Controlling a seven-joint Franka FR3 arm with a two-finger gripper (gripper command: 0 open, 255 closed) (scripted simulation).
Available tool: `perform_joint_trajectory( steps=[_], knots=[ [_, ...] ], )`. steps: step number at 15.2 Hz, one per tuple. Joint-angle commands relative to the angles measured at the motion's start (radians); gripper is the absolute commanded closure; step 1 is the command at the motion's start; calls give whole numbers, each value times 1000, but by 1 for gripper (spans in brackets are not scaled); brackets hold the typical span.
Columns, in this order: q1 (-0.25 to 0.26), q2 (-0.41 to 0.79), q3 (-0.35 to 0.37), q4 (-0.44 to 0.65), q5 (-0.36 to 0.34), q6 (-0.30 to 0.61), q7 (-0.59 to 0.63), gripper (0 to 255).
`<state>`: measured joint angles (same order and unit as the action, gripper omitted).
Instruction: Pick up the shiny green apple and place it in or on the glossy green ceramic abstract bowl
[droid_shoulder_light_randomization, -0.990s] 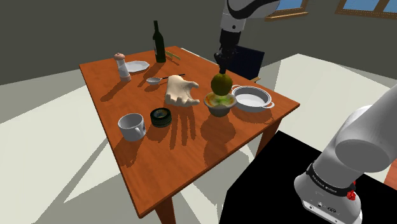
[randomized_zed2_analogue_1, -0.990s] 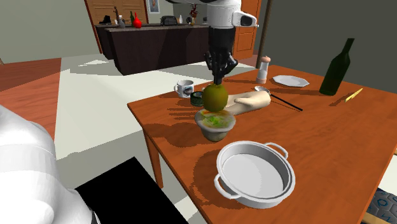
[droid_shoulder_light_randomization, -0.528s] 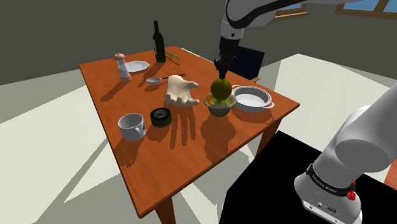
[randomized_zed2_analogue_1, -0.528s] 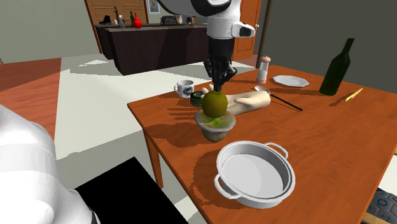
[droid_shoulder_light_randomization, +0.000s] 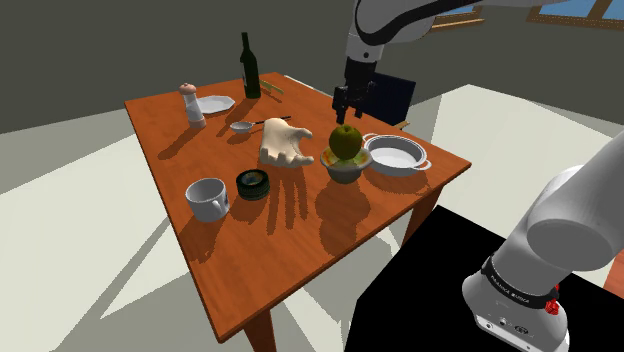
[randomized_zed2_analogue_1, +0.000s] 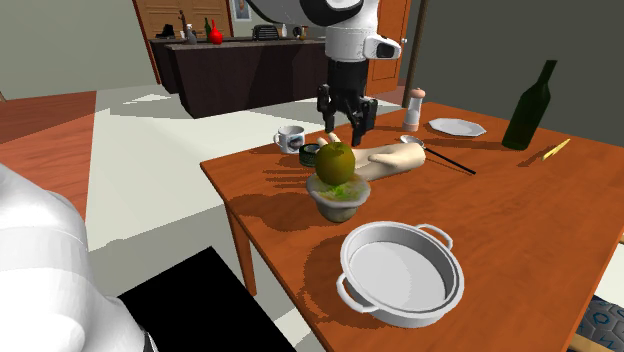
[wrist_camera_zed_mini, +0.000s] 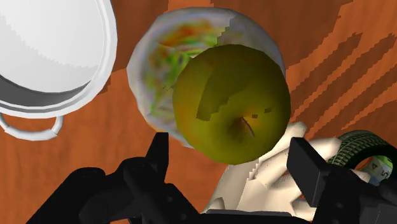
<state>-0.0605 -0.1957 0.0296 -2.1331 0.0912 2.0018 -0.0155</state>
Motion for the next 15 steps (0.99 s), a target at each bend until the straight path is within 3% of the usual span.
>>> perform_joint_trajectory(
  steps=[1, 3, 7, 15],
  knots=[
    [0, 0, 0, 0, 0, 0, 0, 0],
    [0, 0, 0, 0, 0, 0, 0, 0],
    [-4, -24, -6, 102, -4, -127, 2, 0],
    [-4, -24, -6, 102, -4, -127, 2, 0]
  ],
)
